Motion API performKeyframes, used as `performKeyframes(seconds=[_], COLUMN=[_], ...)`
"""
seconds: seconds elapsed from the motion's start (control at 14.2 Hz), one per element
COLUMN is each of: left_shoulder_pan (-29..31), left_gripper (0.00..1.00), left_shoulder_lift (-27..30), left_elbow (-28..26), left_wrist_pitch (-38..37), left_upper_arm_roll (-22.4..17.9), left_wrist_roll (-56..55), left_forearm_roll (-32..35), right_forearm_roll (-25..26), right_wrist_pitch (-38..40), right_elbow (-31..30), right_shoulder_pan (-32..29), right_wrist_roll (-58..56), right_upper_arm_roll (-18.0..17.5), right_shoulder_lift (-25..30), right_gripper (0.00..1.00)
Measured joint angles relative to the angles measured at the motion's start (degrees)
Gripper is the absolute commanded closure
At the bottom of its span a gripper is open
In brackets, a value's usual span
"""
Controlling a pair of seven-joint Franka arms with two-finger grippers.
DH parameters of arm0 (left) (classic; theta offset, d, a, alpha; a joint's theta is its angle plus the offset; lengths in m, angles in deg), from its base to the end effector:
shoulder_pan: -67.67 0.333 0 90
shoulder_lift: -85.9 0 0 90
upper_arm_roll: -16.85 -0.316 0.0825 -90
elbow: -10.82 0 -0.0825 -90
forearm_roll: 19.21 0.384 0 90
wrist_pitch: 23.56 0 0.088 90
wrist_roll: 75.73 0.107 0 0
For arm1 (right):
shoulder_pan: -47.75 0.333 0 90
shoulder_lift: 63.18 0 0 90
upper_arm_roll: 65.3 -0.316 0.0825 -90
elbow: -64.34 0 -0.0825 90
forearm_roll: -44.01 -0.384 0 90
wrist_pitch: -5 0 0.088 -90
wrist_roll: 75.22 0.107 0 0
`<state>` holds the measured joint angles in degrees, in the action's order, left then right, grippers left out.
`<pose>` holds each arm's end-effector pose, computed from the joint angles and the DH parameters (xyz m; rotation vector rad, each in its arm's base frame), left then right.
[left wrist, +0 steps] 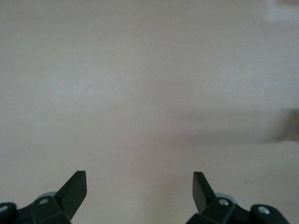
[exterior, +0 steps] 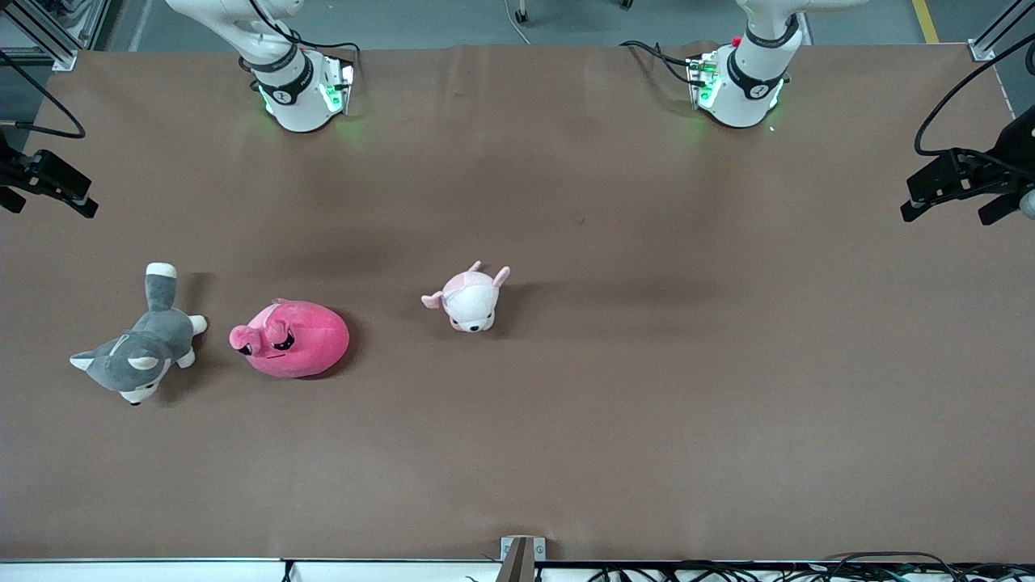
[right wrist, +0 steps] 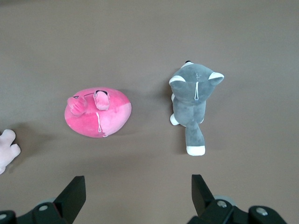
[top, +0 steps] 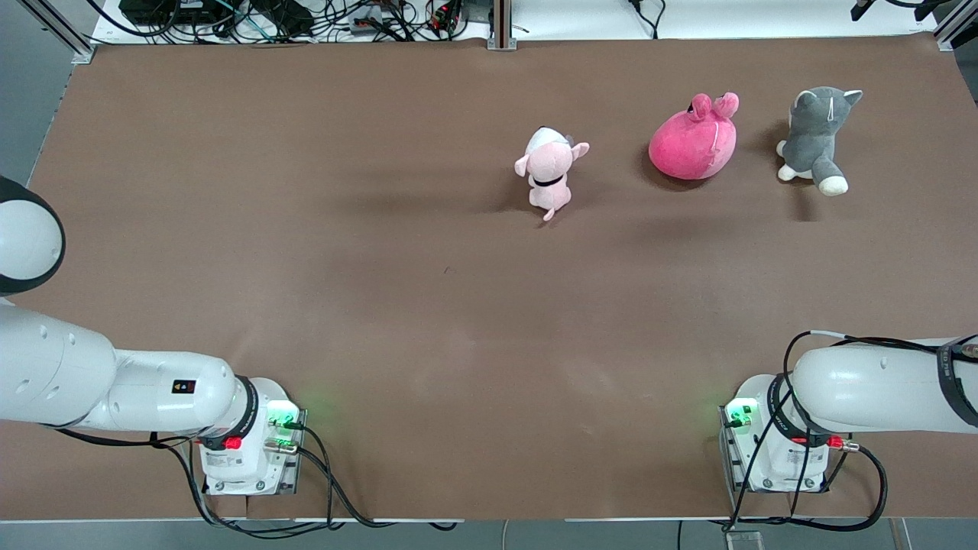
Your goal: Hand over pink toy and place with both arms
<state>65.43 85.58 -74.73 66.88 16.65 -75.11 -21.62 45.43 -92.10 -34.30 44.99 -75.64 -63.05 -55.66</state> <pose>0.5571 -0.0243 0.6589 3.0953 -0.0740 0.1227 0.5223 -0.0495 0.6348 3.1106 -0.1218 0.1608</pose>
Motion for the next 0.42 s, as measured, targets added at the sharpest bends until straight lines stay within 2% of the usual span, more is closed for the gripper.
performKeyframes(seconds=[0.42], left_shoulder_pan=[0.0], left_gripper=[0.00], left_shoulder_lift=[0.0], left_elbow=[0.0], left_wrist_pitch=[0.0], left_upper_arm_roll=[0.0], left_wrist_roll=[0.0], left_forearm_roll=[0.0], right_forearm_roll=[0.0], right_wrist_pitch=[-0.2], right_elbow=[-0.1], right_shoulder_pan=[0.6], right_wrist_roll=[-0.1], right_upper_arm_roll=[0.0], right_shoulder_lift=[0.0], right_gripper=[0.00])
